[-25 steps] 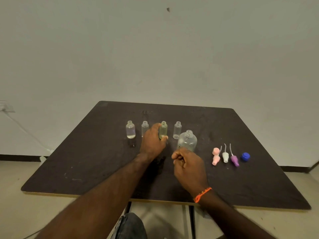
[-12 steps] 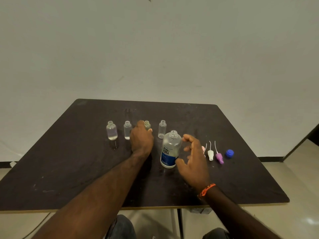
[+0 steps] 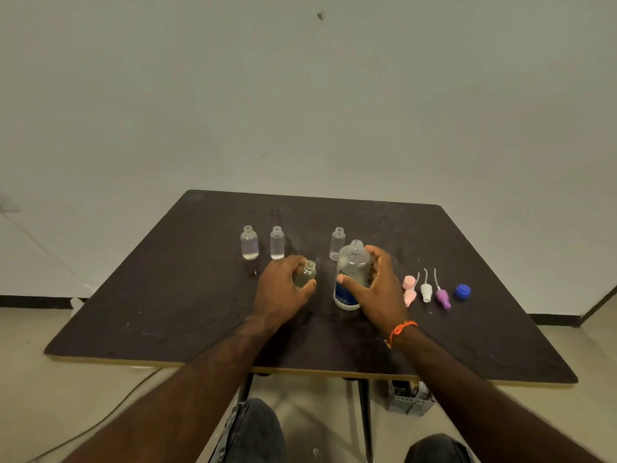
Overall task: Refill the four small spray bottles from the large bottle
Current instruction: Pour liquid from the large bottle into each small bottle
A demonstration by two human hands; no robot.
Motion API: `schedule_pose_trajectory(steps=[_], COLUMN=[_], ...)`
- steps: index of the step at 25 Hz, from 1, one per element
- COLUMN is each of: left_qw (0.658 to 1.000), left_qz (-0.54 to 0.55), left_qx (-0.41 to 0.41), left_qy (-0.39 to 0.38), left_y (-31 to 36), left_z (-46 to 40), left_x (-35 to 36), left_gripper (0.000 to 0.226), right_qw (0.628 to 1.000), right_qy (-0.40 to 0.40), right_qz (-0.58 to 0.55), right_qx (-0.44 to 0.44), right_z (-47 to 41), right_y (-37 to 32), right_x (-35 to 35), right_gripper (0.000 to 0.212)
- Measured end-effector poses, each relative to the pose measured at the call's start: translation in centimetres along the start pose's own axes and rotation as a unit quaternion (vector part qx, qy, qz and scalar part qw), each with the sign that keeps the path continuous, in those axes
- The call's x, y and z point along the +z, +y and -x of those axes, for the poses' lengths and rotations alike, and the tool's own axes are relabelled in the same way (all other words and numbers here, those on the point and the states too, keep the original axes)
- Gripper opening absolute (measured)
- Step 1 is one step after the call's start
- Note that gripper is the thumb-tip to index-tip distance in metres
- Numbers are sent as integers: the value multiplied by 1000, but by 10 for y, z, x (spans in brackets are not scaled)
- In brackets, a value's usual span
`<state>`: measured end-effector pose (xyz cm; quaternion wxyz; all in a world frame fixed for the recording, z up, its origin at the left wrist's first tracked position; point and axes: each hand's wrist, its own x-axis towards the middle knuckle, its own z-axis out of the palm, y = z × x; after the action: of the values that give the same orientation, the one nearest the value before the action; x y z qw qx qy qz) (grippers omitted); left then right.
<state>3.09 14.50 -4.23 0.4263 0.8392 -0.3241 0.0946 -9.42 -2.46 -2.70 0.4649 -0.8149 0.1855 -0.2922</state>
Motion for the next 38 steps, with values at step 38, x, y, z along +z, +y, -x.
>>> schedule_pose_trajectory(steps=[38], left_qw=[996], left_qz=[-19], left_qx=[37], left_qy=[-80], left_y=[-16], left_z=[3], left_x=[-19], left_gripper=[60], right_qw=[862], right_qy=[-89], right_qz=[464], right_qx=[-182], right_z=[-18], right_y=[-24], right_x=[-8], right_gripper=[74])
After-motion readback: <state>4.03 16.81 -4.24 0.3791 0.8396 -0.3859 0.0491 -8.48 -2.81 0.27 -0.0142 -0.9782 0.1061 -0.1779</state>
